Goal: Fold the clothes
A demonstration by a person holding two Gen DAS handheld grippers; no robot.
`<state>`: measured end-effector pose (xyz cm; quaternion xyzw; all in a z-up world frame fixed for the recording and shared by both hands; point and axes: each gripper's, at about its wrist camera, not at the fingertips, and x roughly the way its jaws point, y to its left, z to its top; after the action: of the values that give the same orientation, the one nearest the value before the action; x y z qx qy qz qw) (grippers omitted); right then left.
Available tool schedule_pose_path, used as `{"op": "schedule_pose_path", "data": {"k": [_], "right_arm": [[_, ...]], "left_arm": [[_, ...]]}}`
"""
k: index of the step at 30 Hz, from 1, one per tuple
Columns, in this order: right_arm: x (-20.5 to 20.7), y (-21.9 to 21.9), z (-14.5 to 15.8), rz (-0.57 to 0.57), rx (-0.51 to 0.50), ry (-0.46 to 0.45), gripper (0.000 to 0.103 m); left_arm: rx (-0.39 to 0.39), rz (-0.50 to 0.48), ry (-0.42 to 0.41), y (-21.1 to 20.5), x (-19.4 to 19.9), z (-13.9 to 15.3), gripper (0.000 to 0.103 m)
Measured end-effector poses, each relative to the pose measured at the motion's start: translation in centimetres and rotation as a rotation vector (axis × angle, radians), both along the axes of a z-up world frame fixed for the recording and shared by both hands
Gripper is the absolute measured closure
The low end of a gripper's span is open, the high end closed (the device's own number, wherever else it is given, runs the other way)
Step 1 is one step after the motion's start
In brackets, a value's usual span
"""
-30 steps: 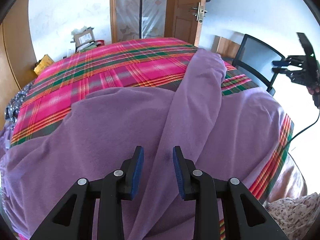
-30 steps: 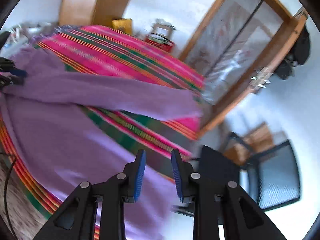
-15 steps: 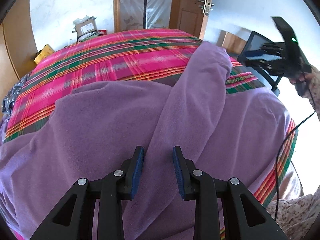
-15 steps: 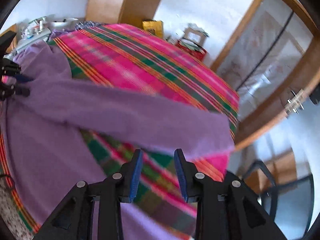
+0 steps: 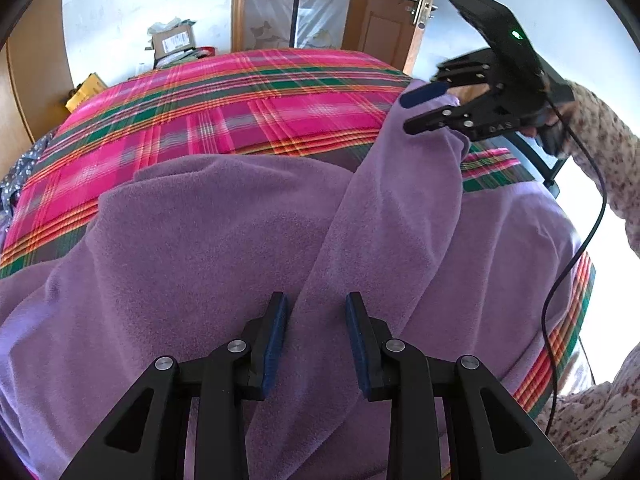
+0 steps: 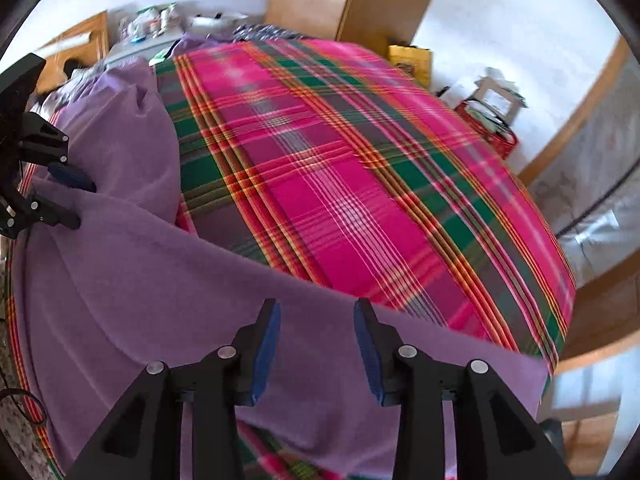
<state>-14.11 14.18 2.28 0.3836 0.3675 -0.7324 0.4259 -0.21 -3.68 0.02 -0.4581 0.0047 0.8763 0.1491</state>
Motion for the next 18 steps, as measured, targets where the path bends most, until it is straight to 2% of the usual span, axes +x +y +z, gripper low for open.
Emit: {"op": "schedule_pose_path", "data": {"k": [10, 18], "right_arm": [[-1.6, -2.0, -1.8, 0.105, 0.071, -0.088, 0.062], [-2.6, -1.1, -2.1, 0.092, 0.064, -0.175, 0.062]], "left_arm": [[0.026, -0.018, -0.021, -0.4, -0.9, 0.0, 0.071], [0.027, -0.027, -0.025, -0.5, -0.9, 0.0, 0.070]]}}
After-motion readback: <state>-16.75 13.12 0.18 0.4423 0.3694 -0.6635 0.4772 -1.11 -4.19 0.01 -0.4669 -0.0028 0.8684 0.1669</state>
